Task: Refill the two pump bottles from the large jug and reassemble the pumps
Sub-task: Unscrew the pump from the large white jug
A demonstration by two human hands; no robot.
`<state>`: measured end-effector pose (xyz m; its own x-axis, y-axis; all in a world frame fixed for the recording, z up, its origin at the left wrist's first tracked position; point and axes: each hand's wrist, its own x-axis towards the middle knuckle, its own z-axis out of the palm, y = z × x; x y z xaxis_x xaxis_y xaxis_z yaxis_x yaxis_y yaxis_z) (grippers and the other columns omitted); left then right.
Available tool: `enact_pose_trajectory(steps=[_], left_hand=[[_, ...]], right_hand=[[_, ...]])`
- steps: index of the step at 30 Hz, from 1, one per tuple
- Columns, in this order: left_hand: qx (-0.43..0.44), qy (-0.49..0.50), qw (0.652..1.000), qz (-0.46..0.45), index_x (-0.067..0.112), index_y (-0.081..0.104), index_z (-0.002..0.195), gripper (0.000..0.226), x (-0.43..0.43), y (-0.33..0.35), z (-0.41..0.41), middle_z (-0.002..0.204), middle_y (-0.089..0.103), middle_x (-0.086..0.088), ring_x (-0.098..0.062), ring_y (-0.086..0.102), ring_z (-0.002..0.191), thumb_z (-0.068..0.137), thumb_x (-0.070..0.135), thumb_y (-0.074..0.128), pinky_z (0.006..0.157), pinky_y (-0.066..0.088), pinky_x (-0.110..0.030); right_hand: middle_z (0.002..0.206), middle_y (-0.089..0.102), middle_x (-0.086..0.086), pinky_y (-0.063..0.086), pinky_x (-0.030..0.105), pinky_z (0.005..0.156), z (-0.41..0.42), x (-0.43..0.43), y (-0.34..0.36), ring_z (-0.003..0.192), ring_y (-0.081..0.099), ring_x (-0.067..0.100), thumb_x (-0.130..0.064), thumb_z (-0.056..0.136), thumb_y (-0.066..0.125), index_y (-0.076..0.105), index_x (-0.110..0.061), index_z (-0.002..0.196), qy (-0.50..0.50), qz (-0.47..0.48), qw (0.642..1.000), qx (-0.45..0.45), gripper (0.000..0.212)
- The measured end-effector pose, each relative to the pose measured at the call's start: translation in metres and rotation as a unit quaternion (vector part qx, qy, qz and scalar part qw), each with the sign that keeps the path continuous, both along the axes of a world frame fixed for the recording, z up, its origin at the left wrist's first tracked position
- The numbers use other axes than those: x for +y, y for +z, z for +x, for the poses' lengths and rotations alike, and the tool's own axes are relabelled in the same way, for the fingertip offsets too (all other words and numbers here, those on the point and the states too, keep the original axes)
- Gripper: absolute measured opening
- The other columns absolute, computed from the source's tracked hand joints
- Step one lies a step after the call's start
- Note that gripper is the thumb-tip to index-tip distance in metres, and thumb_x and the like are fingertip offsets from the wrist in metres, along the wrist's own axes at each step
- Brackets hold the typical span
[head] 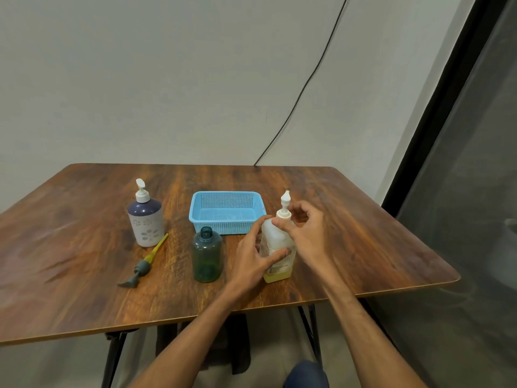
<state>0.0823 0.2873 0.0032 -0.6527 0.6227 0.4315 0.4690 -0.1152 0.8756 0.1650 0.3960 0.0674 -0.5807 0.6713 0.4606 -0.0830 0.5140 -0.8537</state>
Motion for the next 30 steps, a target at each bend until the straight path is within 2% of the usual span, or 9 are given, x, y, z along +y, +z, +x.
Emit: enact_pose_trajectory(steps=[3,7,9,12,15,19,22,26,30], left_hand=[[-0.001,0.0,1.0,0.002,0.057,0.041,0.132,0.074,0.0,0.001,0.0,0.13,0.055,0.029,0.003,0.057,0.12,0.077,0.037,0.086,0.093,0.055,-0.022],[-0.002,0.001,1.0,0.001,0.058,0.041,0.129,0.072,-0.001,0.002,0.001,0.125,0.054,0.036,0.009,0.055,0.118,0.077,0.037,0.087,0.088,0.053,-0.016],[-0.005,0.002,1.0,0.002,0.061,0.04,0.129,0.073,-0.001,0.002,0.0,0.125,0.053,0.038,0.01,0.055,0.119,0.077,0.037,0.086,0.088,0.053,-0.015],[-0.007,0.001,1.0,0.005,0.062,0.039,0.13,0.076,-0.001,0.0,0.0,0.129,0.055,0.029,0.004,0.056,0.12,0.078,0.034,0.086,0.095,0.055,-0.024],[-0.001,0.001,1.0,0.006,0.068,0.038,0.127,0.077,-0.002,0.002,0.001,0.127,0.055,0.036,0.005,0.056,0.12,0.078,0.031,0.086,0.093,0.054,-0.022],[0.001,-0.001,1.0,0.012,0.06,0.042,0.129,0.073,-0.002,0.004,0.002,0.126,0.057,0.031,0.001,0.059,0.117,0.077,0.035,0.087,0.092,0.056,-0.024],[0.001,-0.002,1.0,0.015,0.052,0.044,0.132,0.072,-0.001,0.003,0.002,0.129,0.059,0.021,-0.002,0.06,0.118,0.077,0.035,0.087,0.093,0.057,-0.027],[0.0,0.004,1.0,0.012,0.058,0.042,0.13,0.073,-0.001,0.003,0.002,0.127,0.058,0.026,0.004,0.057,0.119,0.077,0.035,0.086,0.094,0.055,-0.023],[0.001,0.003,1.0,0.009,0.056,0.042,0.13,0.073,-0.001,0.003,0.002,0.126,0.056,0.033,0.007,0.056,0.119,0.078,0.033,0.087,0.094,0.054,-0.021]], right_hand=[[0.099,0.073,-0.01,0.057,0.025,0.076,0.004,0.006,0.005,0.089,0.068,0.004,-0.012,0.082,0.08,0.071,-0.028,0.1,0.045,-0.021,0.999,-0.024,0.026],[0.111,0.071,-0.002,0.055,0.016,0.072,0.015,0.013,0.013,0.099,0.067,0.009,-0.004,0.091,0.069,0.069,-0.015,0.118,0.118,-0.082,0.989,-0.026,0.029],[0.114,0.07,-0.006,0.055,0.016,0.077,0.013,0.011,0.012,0.1,0.065,0.003,-0.015,0.087,0.076,0.069,-0.018,0.12,0.088,-0.055,0.994,-0.036,0.034],[0.101,0.069,-0.013,0.053,0.013,0.073,0.003,0.0,0.005,0.09,0.065,0.001,-0.028,0.074,0.088,0.068,-0.027,0.104,0.008,-0.001,1.0,-0.029,0.036],[0.094,0.071,-0.01,0.054,0.017,0.067,-0.002,-0.004,0.002,0.083,0.066,0.004,-0.025,0.074,0.088,0.07,-0.025,0.097,-0.019,0.009,1.0,-0.003,0.03],[0.094,0.076,-0.005,0.057,0.024,0.072,0.003,0.006,0.012,0.086,0.071,0.009,-0.003,0.08,0.08,0.075,-0.02,0.099,0.079,-0.049,0.996,-0.012,0.026],[0.105,0.075,-0.002,0.057,0.023,0.083,0.014,0.015,0.019,0.096,0.071,0.007,-0.001,0.084,0.075,0.07,-0.013,0.111,0.156,-0.077,0.985,-0.022,0.03],[0.095,0.072,-0.004,0.057,0.02,0.075,0.009,0.006,0.012,0.086,0.067,0.005,-0.022,0.074,0.088,0.067,-0.015,0.101,0.065,-0.025,0.997,-0.021,0.035],[0.086,0.07,-0.005,0.055,0.021,0.067,-0.004,0.001,0.004,0.077,0.065,0.001,-0.016,0.073,0.088,0.068,-0.02,0.088,0.011,0.008,1.0,-0.004,0.025]])
